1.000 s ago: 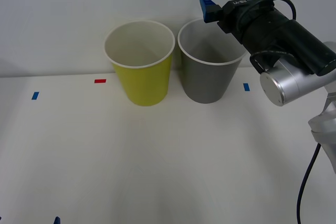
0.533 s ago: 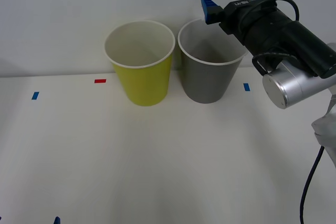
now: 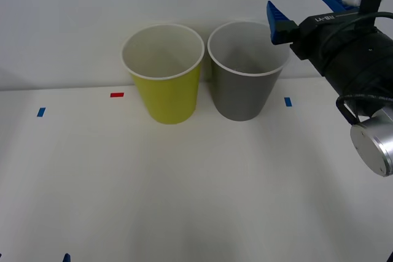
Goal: Put cans in the gray bin and PET bottles in the light green bin.
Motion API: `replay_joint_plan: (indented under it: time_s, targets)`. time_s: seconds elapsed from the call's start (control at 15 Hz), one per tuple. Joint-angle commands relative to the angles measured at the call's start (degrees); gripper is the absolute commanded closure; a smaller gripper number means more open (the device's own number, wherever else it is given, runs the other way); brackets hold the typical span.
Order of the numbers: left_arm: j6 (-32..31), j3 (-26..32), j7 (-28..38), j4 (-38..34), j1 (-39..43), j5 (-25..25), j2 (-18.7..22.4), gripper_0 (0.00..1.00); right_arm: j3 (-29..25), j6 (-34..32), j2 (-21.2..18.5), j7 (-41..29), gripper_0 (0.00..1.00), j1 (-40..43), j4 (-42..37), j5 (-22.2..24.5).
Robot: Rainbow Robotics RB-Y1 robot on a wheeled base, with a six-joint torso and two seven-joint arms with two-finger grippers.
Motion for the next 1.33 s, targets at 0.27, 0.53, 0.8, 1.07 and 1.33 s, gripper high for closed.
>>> replay_joint_plan:
  time_s: [0.27,0.53,0.8,1.07,1.33]
  targets:
    - [0.0,0.0,0.0,0.0,0.0,0.0,0.0,0.0,-0.63,-4.7,-0.14,-8.68,0.0,9.0,-3.36,9.04]
    - [0.0,0.0,0.0,0.0,0.0,0.0,0.0,0.0,-0.89,-9.36,0.92,-8.94,0.0,16.04,-3.36,16.51]
    - [0.0,0.0,0.0,0.0,0.0,0.0,0.0,0.0,-1.77,-16.83,2.41,-9.11,0.0,23.07,-3.36,19.5]
    - [0.0,0.0,0.0,0.0,0.0,0.0,0.0,0.0,-3.53,-23.25,3.82,-9.29,0.0,28.87,-3.36,20.38]
    - [0.0,0.0,0.0,0.0,0.0,0.0,0.0,0.0,-4.32,-28.87,6.63,-9.47,0.0,35.02,-3.36,21.61]
